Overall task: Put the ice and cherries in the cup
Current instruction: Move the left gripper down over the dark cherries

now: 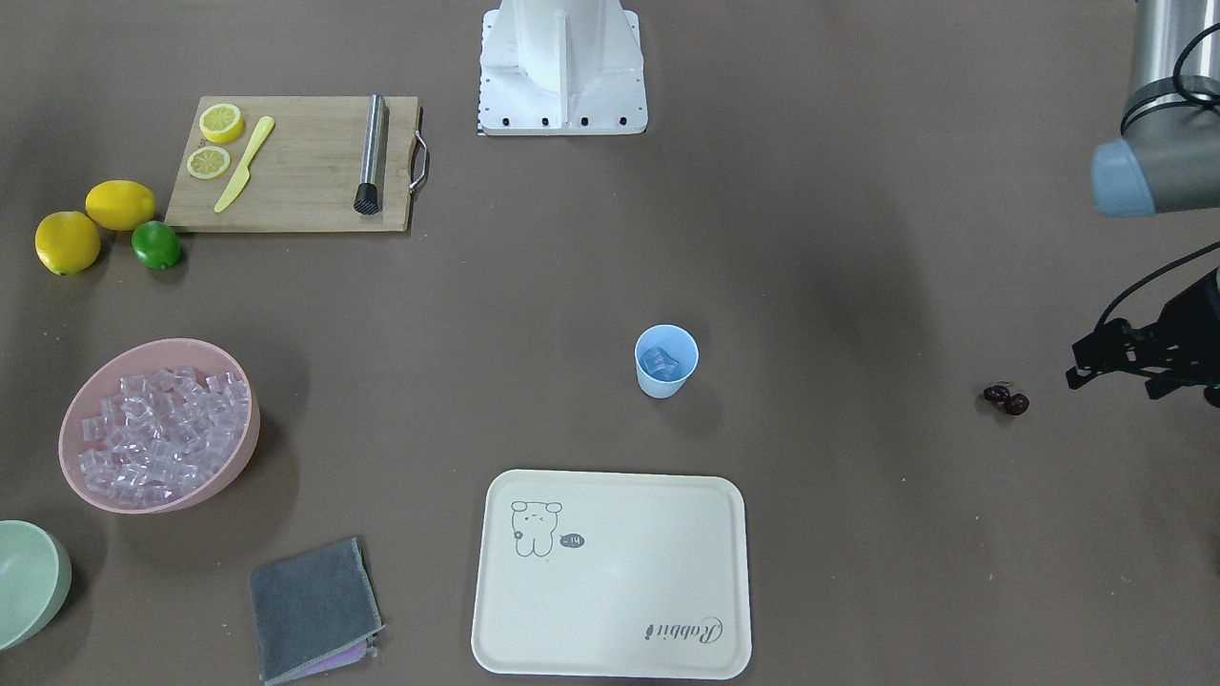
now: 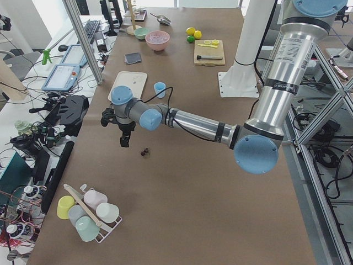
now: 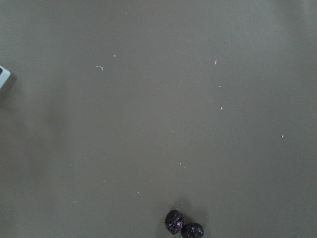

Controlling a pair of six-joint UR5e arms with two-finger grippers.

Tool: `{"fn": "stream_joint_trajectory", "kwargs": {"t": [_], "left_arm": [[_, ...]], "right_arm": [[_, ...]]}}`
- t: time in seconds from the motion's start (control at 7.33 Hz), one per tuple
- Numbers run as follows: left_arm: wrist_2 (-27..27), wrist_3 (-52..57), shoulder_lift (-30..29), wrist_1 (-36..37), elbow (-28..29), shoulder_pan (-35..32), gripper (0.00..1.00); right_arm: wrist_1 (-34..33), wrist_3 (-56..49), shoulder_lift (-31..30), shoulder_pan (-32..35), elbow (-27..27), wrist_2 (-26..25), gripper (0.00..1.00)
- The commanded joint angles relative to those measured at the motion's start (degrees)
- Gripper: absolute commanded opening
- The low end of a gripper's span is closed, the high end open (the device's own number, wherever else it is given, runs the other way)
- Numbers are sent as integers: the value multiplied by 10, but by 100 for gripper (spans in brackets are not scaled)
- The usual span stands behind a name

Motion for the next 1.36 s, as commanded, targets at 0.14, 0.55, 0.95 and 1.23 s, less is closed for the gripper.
{"fn": "stream_joint_trajectory", "kwargs": {"t": [0.14, 0.55, 0.95, 1.23], "left_arm": [[40, -8, -7, -26, 19, 17, 98], [75, -12, -27, -26, 61, 55, 98], [80, 57, -14, -85, 100, 68, 97], [79, 56, -10, -134, 123, 72, 97]], "right_arm": [[-20, -16, -50, 10, 18, -5, 100], [-17, -14, -39, 2, 1, -10, 100], [-16, -9, -25, -18, 0, -23, 100], [-16, -9, -21, -19, 1, -29, 100]]}}
